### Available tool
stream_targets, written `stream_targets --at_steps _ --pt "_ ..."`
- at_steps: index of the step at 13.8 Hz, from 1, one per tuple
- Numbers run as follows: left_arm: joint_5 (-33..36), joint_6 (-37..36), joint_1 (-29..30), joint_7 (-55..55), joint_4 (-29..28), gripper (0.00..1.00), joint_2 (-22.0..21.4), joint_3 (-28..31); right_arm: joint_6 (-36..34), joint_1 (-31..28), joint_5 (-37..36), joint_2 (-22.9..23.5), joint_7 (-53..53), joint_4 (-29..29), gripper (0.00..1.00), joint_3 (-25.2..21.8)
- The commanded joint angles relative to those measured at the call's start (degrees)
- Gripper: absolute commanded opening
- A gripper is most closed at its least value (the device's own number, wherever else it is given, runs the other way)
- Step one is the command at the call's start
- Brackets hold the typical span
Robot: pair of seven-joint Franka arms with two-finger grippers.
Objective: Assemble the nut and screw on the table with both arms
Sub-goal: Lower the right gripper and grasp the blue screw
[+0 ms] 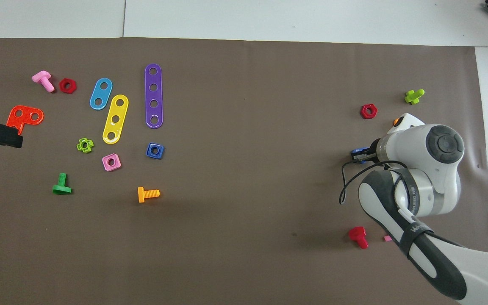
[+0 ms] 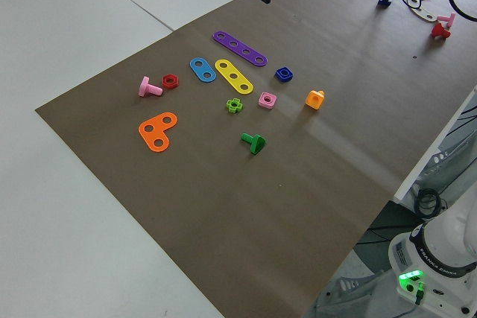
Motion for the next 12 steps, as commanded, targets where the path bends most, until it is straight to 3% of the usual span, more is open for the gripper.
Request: stream_targets --at_steps 1,2,3,12 --pt "0.18 -0.37 0.62 -0.28 -1.44 1.0 -1.44 -0.36 1.45 -0.93 1.07 -0.03 -2.43 -0.79 0.32 0.36" --pt "0.18 -0.37 0.62 -0.37 -1.44 1.0 -1.44 -0.36 1.45 -1.02 1.07 -0.03 -2.43 -0.79 0.2 0.36" --pt "0.18 -0.37 0.62 -0.28 -1.44 1.0 -1.44 -0.53 1.45 -1.02 1.07 -0.03 -2.17 -0.79 0.0 0.36" --pt "0.18 -0.37 0.62 -0.28 -1.44 1.0 -1.44 -0.36 -1.69 -0.23 1.07 -1.08 0.28 1.22 0.0 0.36"
